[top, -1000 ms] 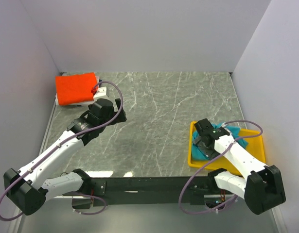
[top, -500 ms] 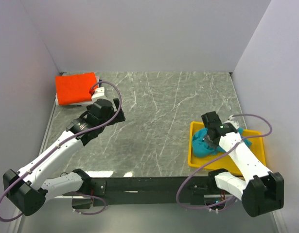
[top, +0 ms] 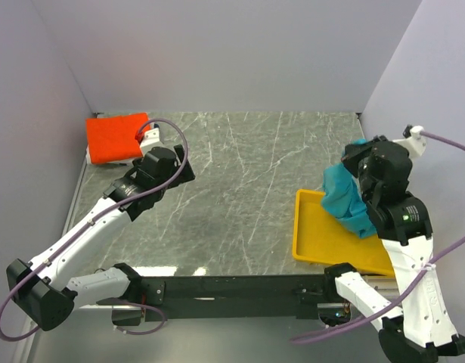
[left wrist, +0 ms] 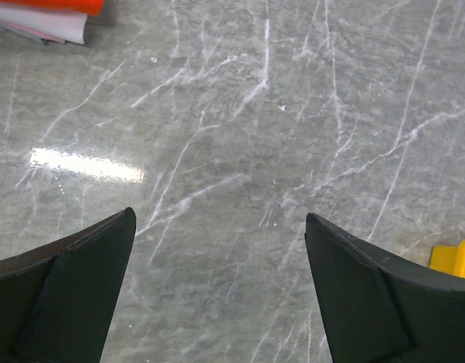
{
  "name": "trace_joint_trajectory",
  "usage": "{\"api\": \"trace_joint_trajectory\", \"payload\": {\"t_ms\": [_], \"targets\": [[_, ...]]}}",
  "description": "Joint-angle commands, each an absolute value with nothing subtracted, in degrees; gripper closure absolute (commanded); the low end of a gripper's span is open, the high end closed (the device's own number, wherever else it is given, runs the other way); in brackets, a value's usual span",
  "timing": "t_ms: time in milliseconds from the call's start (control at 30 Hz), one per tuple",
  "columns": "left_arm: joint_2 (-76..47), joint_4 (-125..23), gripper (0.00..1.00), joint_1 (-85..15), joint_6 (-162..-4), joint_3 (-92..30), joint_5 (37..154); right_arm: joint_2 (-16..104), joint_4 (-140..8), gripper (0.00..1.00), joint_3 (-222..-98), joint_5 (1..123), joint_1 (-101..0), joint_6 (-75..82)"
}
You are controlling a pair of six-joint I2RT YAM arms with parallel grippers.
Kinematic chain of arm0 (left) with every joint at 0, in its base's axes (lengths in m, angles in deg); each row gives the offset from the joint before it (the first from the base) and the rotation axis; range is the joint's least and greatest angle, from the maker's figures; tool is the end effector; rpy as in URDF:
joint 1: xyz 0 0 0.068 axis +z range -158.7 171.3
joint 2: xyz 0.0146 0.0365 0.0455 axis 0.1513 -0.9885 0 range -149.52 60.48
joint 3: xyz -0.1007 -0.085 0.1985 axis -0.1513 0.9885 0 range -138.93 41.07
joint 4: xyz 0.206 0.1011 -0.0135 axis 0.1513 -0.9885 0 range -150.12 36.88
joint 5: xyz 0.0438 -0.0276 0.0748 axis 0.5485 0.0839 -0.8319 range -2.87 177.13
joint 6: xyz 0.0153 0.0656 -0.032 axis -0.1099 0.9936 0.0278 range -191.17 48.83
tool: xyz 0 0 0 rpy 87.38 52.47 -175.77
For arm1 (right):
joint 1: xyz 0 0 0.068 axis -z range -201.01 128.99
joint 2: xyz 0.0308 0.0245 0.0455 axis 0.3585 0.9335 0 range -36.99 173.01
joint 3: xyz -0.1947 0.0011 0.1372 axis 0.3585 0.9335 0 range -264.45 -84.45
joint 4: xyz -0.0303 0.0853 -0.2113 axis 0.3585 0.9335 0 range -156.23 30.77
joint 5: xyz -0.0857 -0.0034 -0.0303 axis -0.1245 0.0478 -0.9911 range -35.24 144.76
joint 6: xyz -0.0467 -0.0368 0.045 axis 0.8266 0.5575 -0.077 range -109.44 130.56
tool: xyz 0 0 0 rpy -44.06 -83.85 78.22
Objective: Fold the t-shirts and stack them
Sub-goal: Grab the tshirt from the pile, then move the tshirt to the center of the board
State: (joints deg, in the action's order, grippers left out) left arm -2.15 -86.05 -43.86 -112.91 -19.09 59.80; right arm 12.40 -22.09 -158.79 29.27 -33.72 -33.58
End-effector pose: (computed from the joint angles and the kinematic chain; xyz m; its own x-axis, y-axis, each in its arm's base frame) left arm 0.2079 -0.1113 0.2918 -0.4903 -0.3781 -0.7853 -0.1619 0.9248 -0.3442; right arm 0.1628 0.0091 0.3871 -0.0922 0.6236 -0.7763 0.3653 0.7465 0.5562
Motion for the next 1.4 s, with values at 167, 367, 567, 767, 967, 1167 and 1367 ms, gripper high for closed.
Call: {"api": "trace_joint_trajectory", "payload": {"t_ms": [167, 367, 567, 767, 967, 1167, 1367], "targets": [[-2.1, -86.6, 0.01, -43.5, -115.3, -22.7, 57.8, 23.0, -40.8, 1.0, -172.0, 48.1, -41.6, -22.4], [-1.6, -86.3, 0.01, -43.4, -116.6, -22.8, 57.2, 33.7, -42.1, 1.0, -188.2, 47.6, -52.2, -15.0], [-0.7, -87.4, 0.01, -43.4, -118.2, -22.7, 55.6, 42.8, -47.0, 1.0, -202.5, 51.2, -57.4, -12.6], [0.9, -90.1, 0.01, -43.4, -121.3, -22.4, 52.3, 51.8, -47.8, 1.0, -216.4, 58.1, -60.0, -13.6], [2.4, -92.5, 0.01, -43.4, -124.3, -21.5, 50.5, 54.0, -47.1, 1.0, -211.2, 56.2, -59.1, -16.2], [1.6, -95.6, 0.01, -43.3, -126.0, -21.8, 49.4, 59.5, -32.7, 0.69, -201.1, 59.5, -45.7, -27.7], [-1.6, -96.6, 0.01, -43.3, -123.5, -22.3, 52.8, 73.5, -13.7, 0.44, -197.8, 61.5, -41.5, -17.9]]}}
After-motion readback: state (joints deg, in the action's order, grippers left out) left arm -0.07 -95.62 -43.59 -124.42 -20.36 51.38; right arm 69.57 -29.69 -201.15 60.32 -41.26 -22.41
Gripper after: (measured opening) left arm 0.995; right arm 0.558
